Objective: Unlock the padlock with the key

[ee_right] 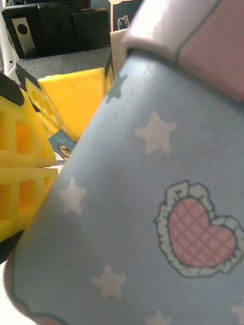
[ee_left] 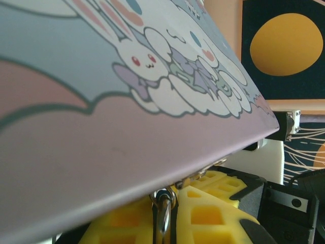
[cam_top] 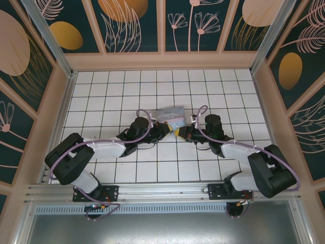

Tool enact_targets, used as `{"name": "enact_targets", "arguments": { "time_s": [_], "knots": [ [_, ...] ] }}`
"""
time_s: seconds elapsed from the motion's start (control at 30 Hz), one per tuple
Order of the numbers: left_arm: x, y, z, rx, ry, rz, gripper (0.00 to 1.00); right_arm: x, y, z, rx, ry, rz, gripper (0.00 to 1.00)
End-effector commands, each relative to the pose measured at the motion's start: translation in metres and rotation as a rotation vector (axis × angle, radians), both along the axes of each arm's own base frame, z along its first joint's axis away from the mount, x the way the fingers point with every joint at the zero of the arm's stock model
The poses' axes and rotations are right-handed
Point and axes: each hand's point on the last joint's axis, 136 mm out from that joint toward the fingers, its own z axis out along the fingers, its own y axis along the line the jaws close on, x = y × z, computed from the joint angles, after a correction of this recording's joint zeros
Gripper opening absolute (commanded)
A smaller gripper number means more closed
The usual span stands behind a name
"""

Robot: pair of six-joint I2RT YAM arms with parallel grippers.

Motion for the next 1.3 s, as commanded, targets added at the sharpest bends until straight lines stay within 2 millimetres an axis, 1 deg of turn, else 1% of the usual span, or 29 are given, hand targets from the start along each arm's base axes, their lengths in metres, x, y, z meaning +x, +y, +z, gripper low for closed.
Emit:
{"name": "enact_targets", "arguments": {
  "time_s": [0.0,0.13,0.3,0.47,0.73,0.93,1.13,1.27],
  "knots": [
    [0.004,-0.005,0.027,-0.054,-0.091,-0.005,0.0,0.006,0.008,0.033,0.049,-0.088,0.015,0.0],
    [0.004,-0.004,0.025,-0.048,-0.09,-0.003,0.0,0.006,0.008,0.035,0.05,-0.092,0.016,0.0],
    [0.004,-0.005,0.028,-0.056,-0.092,-0.004,0.0,0.007,0.009,0.033,0.047,-0.089,0.016,0.0],
    [0.005,-0.004,0.026,-0.05,-0.088,0.0,0.0,0.006,0.006,0.024,0.028,-0.075,0.007,0.0],
    [0.006,-0.005,0.025,-0.047,-0.087,0.002,0.0,-0.004,0.001,0.014,0.016,-0.053,0.004,0.0],
    [0.006,-0.005,0.025,-0.046,-0.087,0.002,0.0,-0.007,-0.002,0.006,0.005,-0.036,0.001,0.0],
    [0.006,-0.005,0.025,-0.046,-0.088,0.002,0.0,-0.007,-0.001,0.002,0.003,-0.023,0.001,0.0],
    [0.006,-0.005,0.025,-0.048,-0.088,0.004,0.0,-0.005,0.001,0.004,0.007,-0.029,0.003,0.0]
  ]
}}
